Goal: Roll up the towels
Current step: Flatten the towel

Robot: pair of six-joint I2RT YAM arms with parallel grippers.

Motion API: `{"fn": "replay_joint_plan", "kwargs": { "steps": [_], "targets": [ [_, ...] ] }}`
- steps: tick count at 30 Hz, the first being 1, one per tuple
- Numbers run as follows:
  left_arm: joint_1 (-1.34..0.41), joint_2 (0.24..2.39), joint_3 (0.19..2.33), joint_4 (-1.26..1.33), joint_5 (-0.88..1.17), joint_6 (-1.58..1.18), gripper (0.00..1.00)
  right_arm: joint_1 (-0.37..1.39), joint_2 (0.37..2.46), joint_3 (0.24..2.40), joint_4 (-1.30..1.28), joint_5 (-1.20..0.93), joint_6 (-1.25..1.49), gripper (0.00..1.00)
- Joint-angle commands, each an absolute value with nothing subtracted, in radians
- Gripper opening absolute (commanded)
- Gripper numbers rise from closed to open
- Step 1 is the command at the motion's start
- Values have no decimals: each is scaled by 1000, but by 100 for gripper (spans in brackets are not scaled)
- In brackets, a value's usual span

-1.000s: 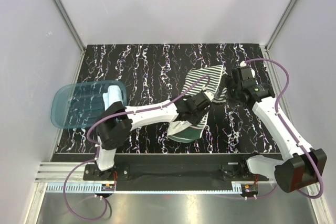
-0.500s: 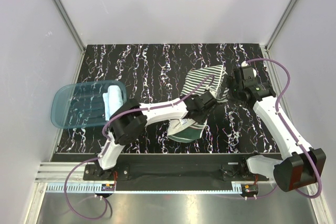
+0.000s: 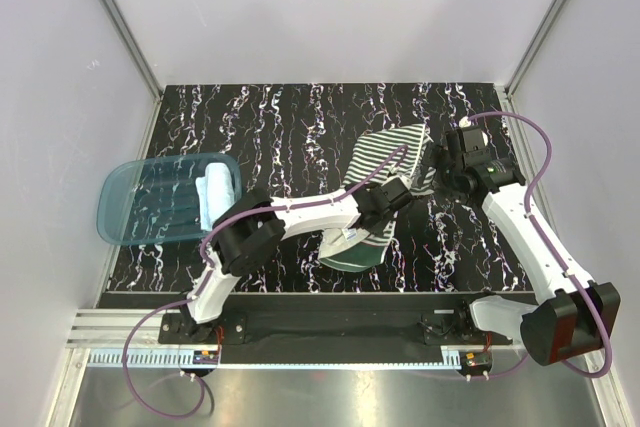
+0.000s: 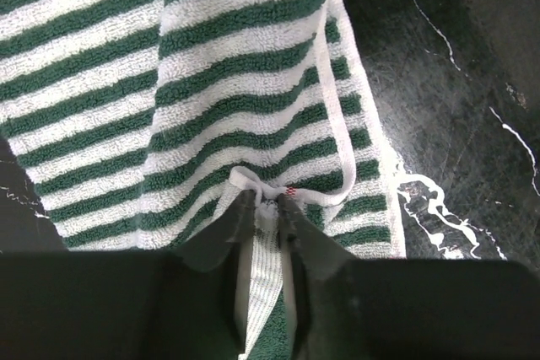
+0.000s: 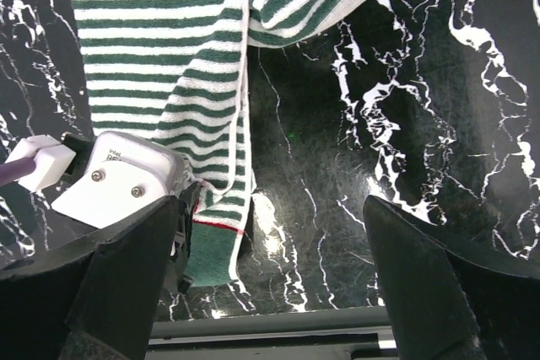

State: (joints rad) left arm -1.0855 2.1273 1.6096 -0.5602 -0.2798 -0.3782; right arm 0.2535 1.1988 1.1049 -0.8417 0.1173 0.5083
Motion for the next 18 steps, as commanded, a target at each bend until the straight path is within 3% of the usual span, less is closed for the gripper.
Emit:
{"fn": "replay_joint_plan", "kwargs": {
  "steps": [1, 3, 7, 18],
  "targets": [
    [-1088, 2068, 1611, -548, -319, -377, 16, 249, 1197, 1100, -801, 95, 502, 98],
    [-1086, 2063, 1611, -552, -321, -377, 14, 249, 1195, 1100, -804, 92, 502, 98],
    [-1083, 2048, 1609, -558, -321, -373, 0, 249, 1193, 1100, -802, 97, 502, 98],
    [-1078, 1898, 1565, -595, -324, -374, 1, 247, 1213, 1137, -810, 100, 502, 98]
  ]
}}
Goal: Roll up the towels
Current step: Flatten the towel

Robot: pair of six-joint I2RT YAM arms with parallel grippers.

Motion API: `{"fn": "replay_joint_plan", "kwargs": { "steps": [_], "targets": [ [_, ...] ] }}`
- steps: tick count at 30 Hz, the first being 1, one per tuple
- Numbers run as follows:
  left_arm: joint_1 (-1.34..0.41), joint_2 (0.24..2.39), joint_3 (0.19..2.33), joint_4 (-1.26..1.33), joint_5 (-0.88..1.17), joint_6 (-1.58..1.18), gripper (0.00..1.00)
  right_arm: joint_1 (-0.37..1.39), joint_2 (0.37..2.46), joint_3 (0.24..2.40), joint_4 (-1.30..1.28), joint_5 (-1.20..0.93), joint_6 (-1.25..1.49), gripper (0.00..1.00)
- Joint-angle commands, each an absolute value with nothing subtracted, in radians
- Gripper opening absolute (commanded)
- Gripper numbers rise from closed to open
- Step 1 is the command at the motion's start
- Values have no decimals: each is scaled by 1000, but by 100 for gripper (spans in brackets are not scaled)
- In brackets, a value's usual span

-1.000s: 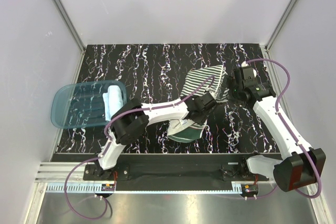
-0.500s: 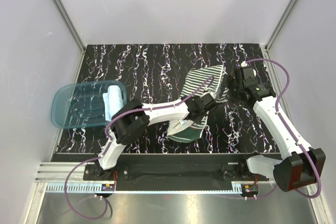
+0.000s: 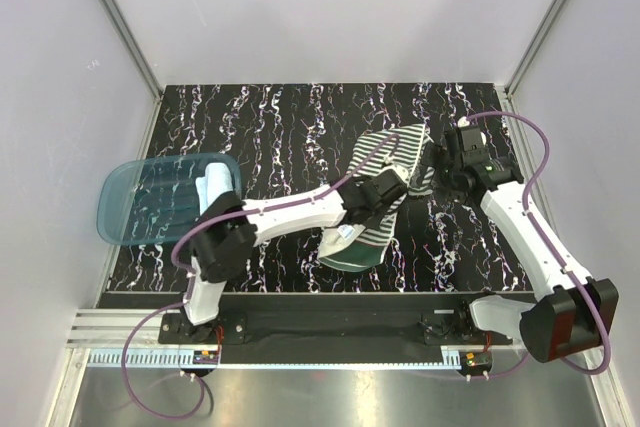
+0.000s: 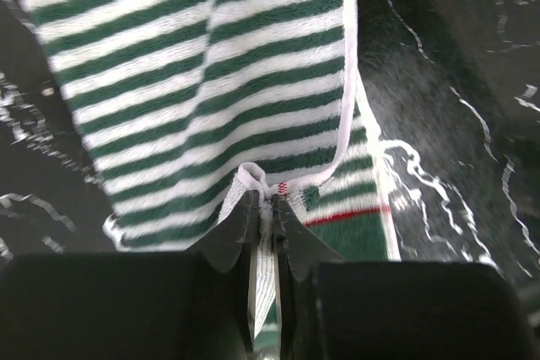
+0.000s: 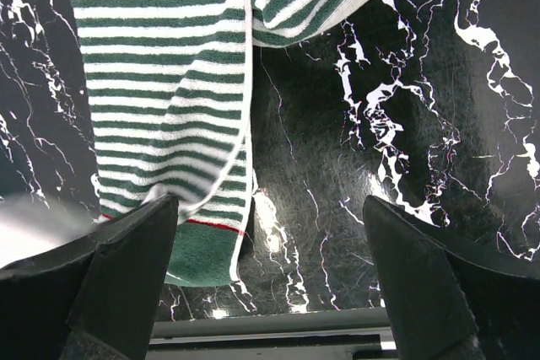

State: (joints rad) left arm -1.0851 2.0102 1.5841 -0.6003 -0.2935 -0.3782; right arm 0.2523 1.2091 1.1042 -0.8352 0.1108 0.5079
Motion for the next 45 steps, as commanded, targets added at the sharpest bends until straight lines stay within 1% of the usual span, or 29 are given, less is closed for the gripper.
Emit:
{"fn": "replay_joint_plan", "kwargs": {
  "steps": [1, 9, 12, 14, 18, 22, 24, 27, 29, 30, 32, 34, 37, 38, 39, 40, 44, 45],
  "targets": [
    [-1075, 1869, 1556, -597, -324, -377, 1, 247, 1218, 1140, -814, 100, 502, 97],
    [-1034, 1671, 1425, -600, -301, -425, 0, 226, 1261, 1203, -821, 98, 499, 99],
    [-947, 1516, 1345, -606, -272, -449, 0, 189, 1319, 1233, -795, 43, 505, 99],
    [-902, 1453, 1277, -614, -253, -451, 0, 170, 1353, 1262, -775, 15, 511, 99],
    [-777, 1298, 1172, -635, -247, -433, 0, 150, 1483, 1353, -715, -60, 520, 98],
    [-649, 1174, 1053, -620, -216, -436, 0, 140, 1699, 1488, -700, -91, 522, 97],
    [-589, 1135, 1005, -623, -206, -434, 0, 121, 1767, 1560, -680, -107, 526, 96],
    [-522, 1114, 961, -663, -236, -472, 0, 91, 1935, 1675, -673, -152, 541, 95],
    [-476, 1098, 922, -648, -190, -492, 0, 78, 2000, 1763, -683, -166, 543, 94],
    [-433, 1088, 905, -637, -163, -492, 0, 78, 2061, 1793, -702, -172, 543, 93],
    [-408, 1094, 873, -608, -94, -483, 0, 78, 2109, 1831, -718, -179, 534, 92],
    [-393, 1115, 870, -600, -68, -476, 0, 77, 2138, 1813, -716, -175, 529, 90],
    [-387, 1132, 868, -580, -43, -468, 0, 78, 2096, 1682, -643, -141, 528, 86],
    [-385, 1140, 876, -574, -41, -466, 0, 80, 2079, 1604, -621, -132, 528, 82],
    [-382, 1146, 879, -572, -38, -465, 0, 78, 2065, 1571, -585, -132, 526, 81],
    [-382, 1152, 884, -566, -32, -460, 0, 80, 2043, 1522, -574, -132, 522, 77],
    [-376, 1183, 913, -565, -23, -450, 0, 78, 2029, 1455, -566, -155, 506, 74],
    [-370, 1189, 920, -566, -20, -448, 0, 80, 2016, 1431, -545, -166, 508, 67]
  ]
}}
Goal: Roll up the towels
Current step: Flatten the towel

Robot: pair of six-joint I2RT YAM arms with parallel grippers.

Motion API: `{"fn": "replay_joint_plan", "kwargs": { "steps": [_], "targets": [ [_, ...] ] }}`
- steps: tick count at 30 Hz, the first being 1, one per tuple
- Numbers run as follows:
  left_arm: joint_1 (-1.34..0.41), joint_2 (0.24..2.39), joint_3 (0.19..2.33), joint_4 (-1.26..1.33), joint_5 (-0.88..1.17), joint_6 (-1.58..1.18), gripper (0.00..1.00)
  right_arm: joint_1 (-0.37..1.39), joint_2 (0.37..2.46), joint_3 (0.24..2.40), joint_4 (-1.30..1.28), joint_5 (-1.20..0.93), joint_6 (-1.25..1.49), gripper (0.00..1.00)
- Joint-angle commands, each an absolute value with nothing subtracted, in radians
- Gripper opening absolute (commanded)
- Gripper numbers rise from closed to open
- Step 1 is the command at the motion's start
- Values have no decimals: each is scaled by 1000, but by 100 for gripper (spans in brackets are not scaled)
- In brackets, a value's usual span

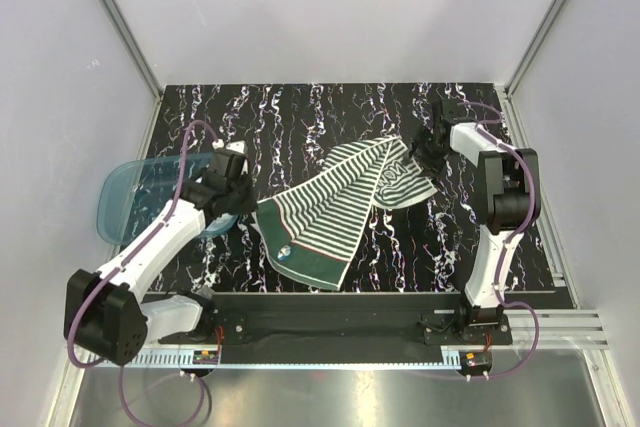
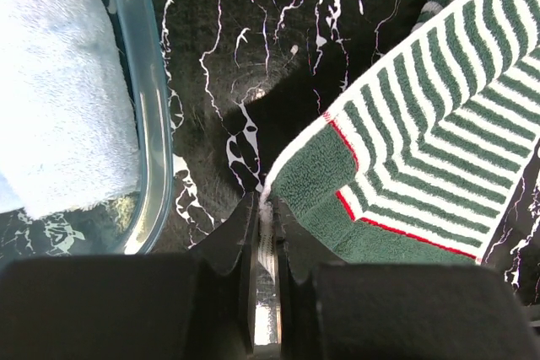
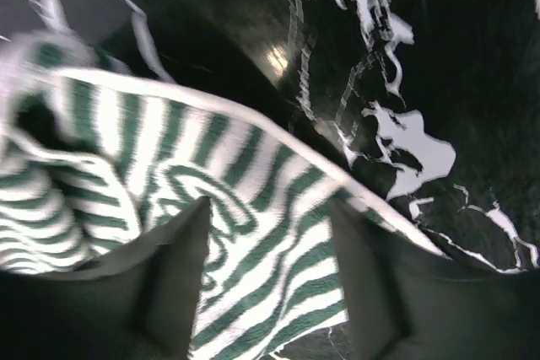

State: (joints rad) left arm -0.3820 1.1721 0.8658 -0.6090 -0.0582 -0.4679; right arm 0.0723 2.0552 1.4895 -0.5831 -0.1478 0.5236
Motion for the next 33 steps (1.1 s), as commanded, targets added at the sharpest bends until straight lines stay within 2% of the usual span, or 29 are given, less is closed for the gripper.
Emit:
{"fn": "replay_joint_plan", "kwargs": {
  "steps": [1, 2, 3, 5, 6, 7, 13, 17, 21, 23, 29, 33],
  "targets": [
    [-368, 1192, 925, -566, -17, -445, 0, 80, 2005, 1405, -529, -178, 511, 62],
    [-367, 1195, 930, -566, -17, -445, 0, 80, 1999, 1358, -514, -190, 512, 56],
    [-364, 1196, 934, -565, -15, -445, 0, 80, 1990, 1338, -494, -190, 512, 39],
    [-359, 1200, 940, -566, -9, -442, 0, 78, 1980, 1299, -482, -193, 505, 24],
    [-357, 1198, 945, -566, -8, -439, 0, 80, 1976, 1293, -482, -193, 500, 7],
    [-356, 1201, 956, -569, -8, -433, 0, 78, 1973, 1286, -483, -187, 489, 0],
    [-324, 1193, 1020, -613, -6, -394, 0, 72, 1867, 1302, -561, -92, 456, 0],
    [-232, 1175, 1092, -664, -6, -373, 0, 16, 1662, 1307, -665, -22, 430, 0],
    [-128, 1170, 1144, -706, 50, -370, 0, -145, 1485, 1275, -739, -17, 419, 0],
    [-74, 1184, 1166, -715, 70, -367, 0, -164, 1395, 1249, -758, 26, 436, 0],
    [47, 1262, 1189, -736, 153, -365, 0, -238, 1299, 1177, -784, 109, 479, 0],
    [49, 1319, 1164, -690, 253, -371, 0, -239, 1255, 1094, -807, 43, 527, 0]
  ]
}}
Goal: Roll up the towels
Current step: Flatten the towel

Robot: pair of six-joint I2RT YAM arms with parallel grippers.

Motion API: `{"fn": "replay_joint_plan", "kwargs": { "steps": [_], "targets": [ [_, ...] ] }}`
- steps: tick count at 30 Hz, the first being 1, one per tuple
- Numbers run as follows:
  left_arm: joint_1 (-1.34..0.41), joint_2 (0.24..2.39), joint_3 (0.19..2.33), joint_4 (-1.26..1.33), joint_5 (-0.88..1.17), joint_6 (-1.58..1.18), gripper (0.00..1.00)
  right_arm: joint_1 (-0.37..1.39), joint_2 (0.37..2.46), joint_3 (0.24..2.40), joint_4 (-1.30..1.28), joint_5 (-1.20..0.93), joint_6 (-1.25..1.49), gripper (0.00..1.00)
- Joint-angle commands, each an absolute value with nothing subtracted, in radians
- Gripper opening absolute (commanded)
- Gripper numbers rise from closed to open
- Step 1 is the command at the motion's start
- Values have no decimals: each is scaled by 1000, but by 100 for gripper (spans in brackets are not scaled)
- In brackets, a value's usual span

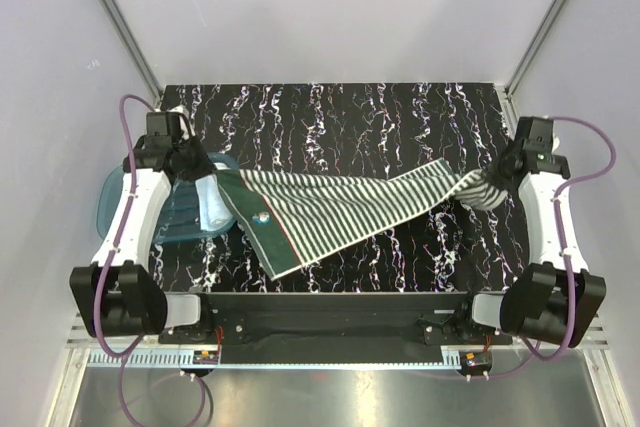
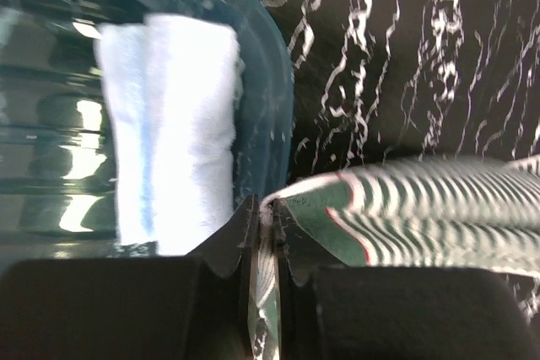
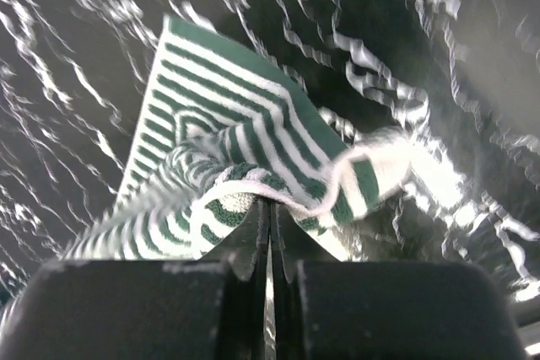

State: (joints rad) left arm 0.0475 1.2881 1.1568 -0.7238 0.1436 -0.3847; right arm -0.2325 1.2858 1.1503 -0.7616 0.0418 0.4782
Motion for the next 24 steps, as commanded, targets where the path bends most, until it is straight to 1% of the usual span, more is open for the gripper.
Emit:
{"fn": "replay_joint_plan", "kwargs": {
  "steps": [1, 2, 3, 4, 6, 7, 9, 10, 13, 15, 16, 18, 19, 21, 22, 24],
  "targets": [
    [49, 1348, 1164, -689, 264, -368, 0, -239, 1194, 1054, -784, -30, 541, 0],
    [48, 1364, 1163, -687, 273, -364, 0, -239, 1155, 1013, -767, -69, 549, 0],
    [49, 1385, 1161, -686, 290, -356, 0, -236, 1117, 932, -753, -130, 561, 7],
    [48, 1394, 1152, -681, 294, -353, 0, -235, 1044, 898, -735, -146, 571, 17],
    [49, 1402, 1135, -663, 307, -347, 0, -229, 987, 849, -741, -159, 580, 41],
    [48, 1408, 1120, -658, 307, -345, 0, -229, 968, 845, -762, -141, 578, 64],
    [48, 1411, 1111, -650, 304, -336, 0, -226, 916, 854, -772, -126, 587, 82],
    [45, 1417, 1108, -650, 302, -331, 0, -225, 891, 861, -772, -105, 603, 86],
    [37, 1427, 1103, -647, 284, -318, 0, -218, 868, 884, -688, -109, 644, 86],
    [34, 1430, 1097, -637, 281, -311, 0, -213, 919, 911, -635, -118, 641, 85],
    [28, 1433, 1094, -634, 284, -310, 0, -213, 1040, 937, -618, -130, 631, 84],
    [23, 1436, 1085, -621, 287, -305, 0, -212, 1205, 1067, -644, -172, 580, 80],
    [18, 1436, 1083, -620, 287, -302, 0, -204, 1361, 1110, -672, -185, 565, 79],
    [14, 1434, 1074, -611, 290, -298, 0, -195, 1493, 1231, -693, -180, 514, 79],
    [9, 1434, 1071, -609, 291, -296, 0, -187, 1599, 1273, -724, -161, 500, 78],
    [5, 1430, 1066, -603, 296, -298, 0, -172, 1685, 1370, -744, -128, 469, 78]
  ]
}}
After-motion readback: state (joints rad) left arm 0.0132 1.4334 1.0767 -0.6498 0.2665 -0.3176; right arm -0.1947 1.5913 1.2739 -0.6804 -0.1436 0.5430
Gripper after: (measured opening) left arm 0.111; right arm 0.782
